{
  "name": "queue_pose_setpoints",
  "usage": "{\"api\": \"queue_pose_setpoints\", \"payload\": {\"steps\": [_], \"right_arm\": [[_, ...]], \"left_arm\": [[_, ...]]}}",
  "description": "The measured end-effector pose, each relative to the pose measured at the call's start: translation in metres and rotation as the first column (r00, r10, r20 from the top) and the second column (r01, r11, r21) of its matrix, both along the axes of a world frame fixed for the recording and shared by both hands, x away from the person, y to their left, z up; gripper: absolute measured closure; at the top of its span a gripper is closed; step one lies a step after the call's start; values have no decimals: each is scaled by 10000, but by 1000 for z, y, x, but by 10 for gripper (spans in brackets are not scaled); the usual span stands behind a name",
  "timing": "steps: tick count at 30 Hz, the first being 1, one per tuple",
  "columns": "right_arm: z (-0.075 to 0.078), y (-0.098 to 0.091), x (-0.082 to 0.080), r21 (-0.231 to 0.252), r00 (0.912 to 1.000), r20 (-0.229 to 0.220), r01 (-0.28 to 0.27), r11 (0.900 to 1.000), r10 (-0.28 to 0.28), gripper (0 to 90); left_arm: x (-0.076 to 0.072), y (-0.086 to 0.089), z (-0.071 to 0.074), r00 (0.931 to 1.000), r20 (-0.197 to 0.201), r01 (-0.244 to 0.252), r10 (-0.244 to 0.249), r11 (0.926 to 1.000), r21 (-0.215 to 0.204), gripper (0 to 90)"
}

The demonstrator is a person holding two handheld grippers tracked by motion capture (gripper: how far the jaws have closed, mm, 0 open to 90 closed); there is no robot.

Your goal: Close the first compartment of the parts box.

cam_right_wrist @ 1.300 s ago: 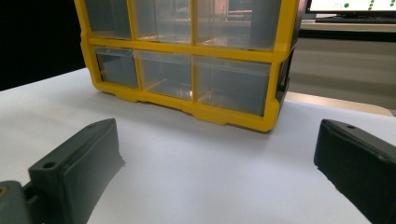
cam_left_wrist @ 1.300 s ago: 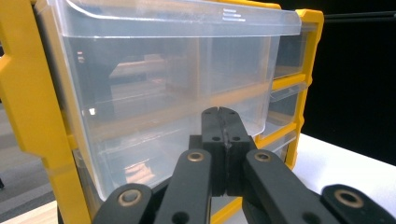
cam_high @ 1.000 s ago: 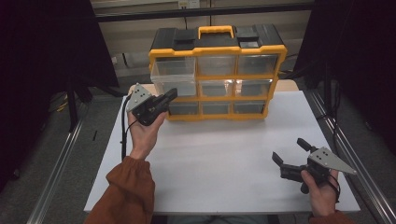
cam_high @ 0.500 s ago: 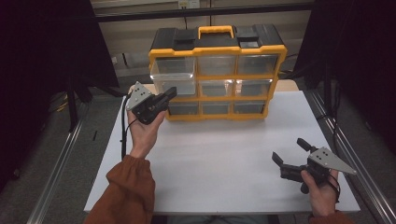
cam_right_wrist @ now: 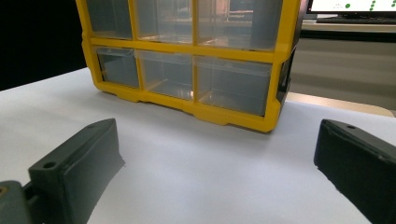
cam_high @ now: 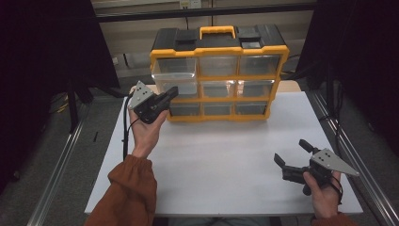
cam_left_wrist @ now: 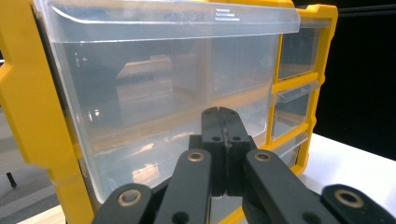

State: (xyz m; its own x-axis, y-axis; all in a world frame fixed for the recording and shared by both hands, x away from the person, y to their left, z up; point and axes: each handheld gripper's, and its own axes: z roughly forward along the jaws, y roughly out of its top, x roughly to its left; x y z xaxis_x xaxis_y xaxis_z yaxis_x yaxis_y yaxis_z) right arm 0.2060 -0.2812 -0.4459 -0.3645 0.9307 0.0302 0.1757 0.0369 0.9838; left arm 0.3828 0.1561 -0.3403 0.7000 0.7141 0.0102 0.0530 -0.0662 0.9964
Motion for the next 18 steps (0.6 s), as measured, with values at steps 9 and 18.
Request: {"api": "queue_pose_setpoints", "payload": {"steps": [9,18], "right_arm": [[0,0,0,-11,10000,8,-2,10000,2,3],[0,0,0,10,10000,17,-6,10000,6,3]], "left_arm": [[3,-2,1,10000,29,-44,44,10000,72,900],[7,-2,0,9999,-24,-162,163,9998,80,900]]}}
